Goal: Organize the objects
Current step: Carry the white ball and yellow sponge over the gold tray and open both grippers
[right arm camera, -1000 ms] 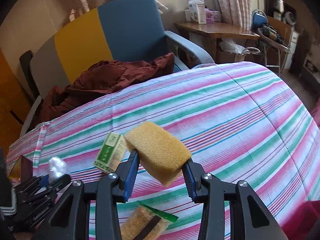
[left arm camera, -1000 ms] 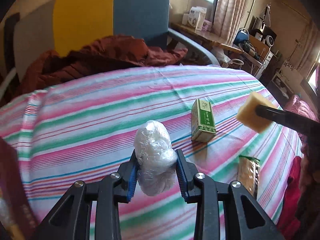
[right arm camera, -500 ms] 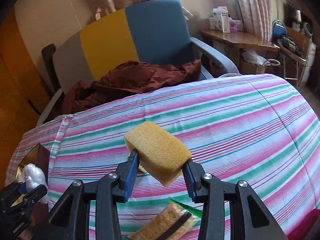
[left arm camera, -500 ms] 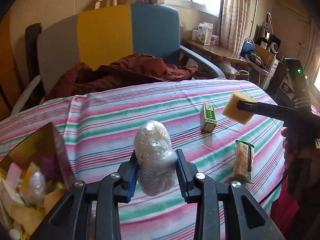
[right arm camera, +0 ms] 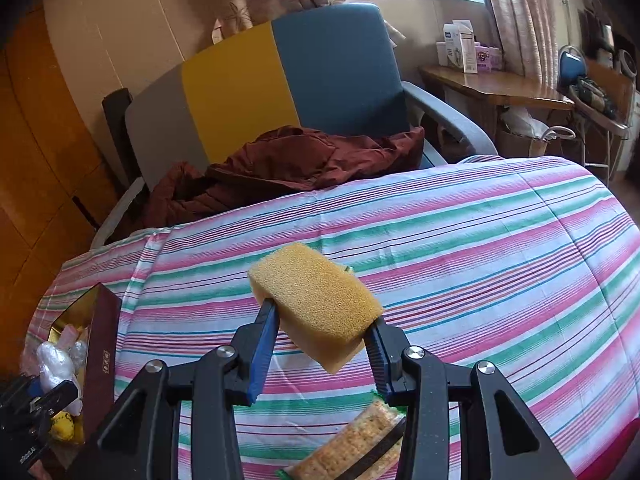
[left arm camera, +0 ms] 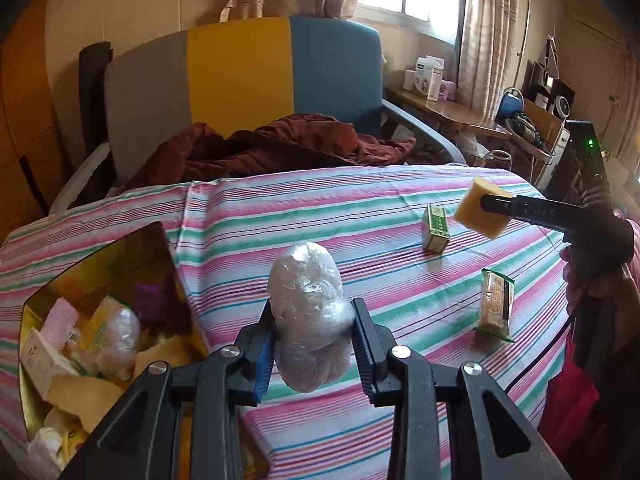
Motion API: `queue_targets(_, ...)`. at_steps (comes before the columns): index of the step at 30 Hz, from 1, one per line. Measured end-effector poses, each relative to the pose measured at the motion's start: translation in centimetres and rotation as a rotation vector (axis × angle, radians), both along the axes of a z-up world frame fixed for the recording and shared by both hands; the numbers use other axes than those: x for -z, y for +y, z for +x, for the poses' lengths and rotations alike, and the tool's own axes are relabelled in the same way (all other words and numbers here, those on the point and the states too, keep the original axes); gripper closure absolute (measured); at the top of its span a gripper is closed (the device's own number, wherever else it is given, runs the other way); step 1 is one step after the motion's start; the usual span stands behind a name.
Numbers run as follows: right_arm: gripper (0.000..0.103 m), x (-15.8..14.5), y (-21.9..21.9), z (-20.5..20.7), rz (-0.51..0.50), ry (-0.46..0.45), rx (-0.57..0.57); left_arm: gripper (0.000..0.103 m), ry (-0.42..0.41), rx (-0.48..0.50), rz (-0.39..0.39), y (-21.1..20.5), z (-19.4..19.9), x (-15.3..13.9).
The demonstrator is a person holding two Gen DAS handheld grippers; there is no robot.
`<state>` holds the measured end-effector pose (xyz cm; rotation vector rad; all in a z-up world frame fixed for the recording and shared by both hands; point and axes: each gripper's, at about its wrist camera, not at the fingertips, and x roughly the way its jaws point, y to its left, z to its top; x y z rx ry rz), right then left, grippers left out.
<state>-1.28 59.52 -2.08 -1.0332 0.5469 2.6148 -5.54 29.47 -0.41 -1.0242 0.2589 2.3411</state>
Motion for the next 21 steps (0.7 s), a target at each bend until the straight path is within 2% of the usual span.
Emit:
queue_targets(13,0.061,-1.0,-4.9,-0.5,0.022,-0.026,-0.085,0.069,-0.023,-0.067,0.030,-5.1,-0.1,-0.1)
queue_targets(21,0.061,-2.2,-11.5,-1.8,0.004,-0.008,-0.221,0.069,-0.053,-0.159,0.078,-11.0,-0.7,0.1)
